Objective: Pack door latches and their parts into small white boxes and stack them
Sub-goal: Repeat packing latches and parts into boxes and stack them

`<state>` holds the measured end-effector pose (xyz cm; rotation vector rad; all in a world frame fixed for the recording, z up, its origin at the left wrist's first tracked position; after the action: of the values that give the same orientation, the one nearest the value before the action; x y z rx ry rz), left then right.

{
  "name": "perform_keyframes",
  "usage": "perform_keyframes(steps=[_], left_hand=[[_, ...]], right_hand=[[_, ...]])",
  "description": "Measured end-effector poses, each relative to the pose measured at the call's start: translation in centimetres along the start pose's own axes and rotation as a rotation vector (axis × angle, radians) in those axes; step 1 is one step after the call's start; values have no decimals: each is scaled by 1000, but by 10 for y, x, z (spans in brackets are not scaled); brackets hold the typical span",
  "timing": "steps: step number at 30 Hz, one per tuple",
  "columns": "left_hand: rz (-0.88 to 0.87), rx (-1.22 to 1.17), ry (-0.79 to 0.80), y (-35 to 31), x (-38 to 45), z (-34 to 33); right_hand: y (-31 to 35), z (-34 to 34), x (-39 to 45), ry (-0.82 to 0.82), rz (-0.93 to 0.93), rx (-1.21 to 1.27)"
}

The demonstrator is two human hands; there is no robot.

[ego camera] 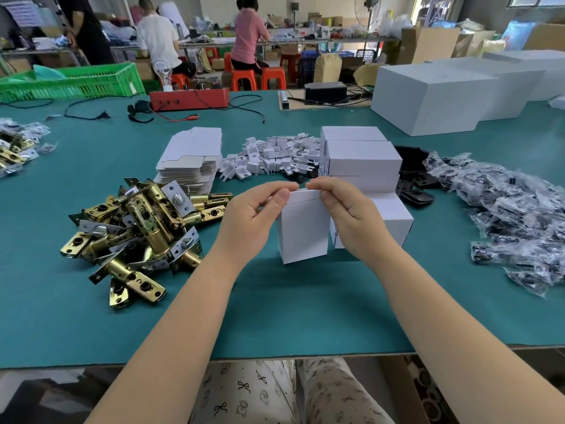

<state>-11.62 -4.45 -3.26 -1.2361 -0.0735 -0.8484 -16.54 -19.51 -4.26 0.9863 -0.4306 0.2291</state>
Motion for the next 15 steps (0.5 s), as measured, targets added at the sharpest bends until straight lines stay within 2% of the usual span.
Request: perform_keyframes(steps=[3, 6, 9, 15], left_hand=[[-86, 91, -26, -6, -2, 1], [-236, 277, -36, -15, -7, -3], [-323, 399, -50, -16, -13, -7], [-191, 298, -21, -6, -17, -8]], right_hand=[[2, -1, -1, -9, 19, -30], [6, 1, -6, -33, 77, -121], [4, -2, -10, 1, 84, -179], [5, -2, -15, -12, 76, -206]])
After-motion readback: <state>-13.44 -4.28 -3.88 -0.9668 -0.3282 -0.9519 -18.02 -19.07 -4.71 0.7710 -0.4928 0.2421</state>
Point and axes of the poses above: each hand's wrist, its own x-axis towards the middle knuckle, its own z-axis out of the back of the hand, y = z × x, the point moved 8 cm from there along x, towards the middle knuckle, and after that the axes turned 9 degrees about y, right-handed, at the moved point
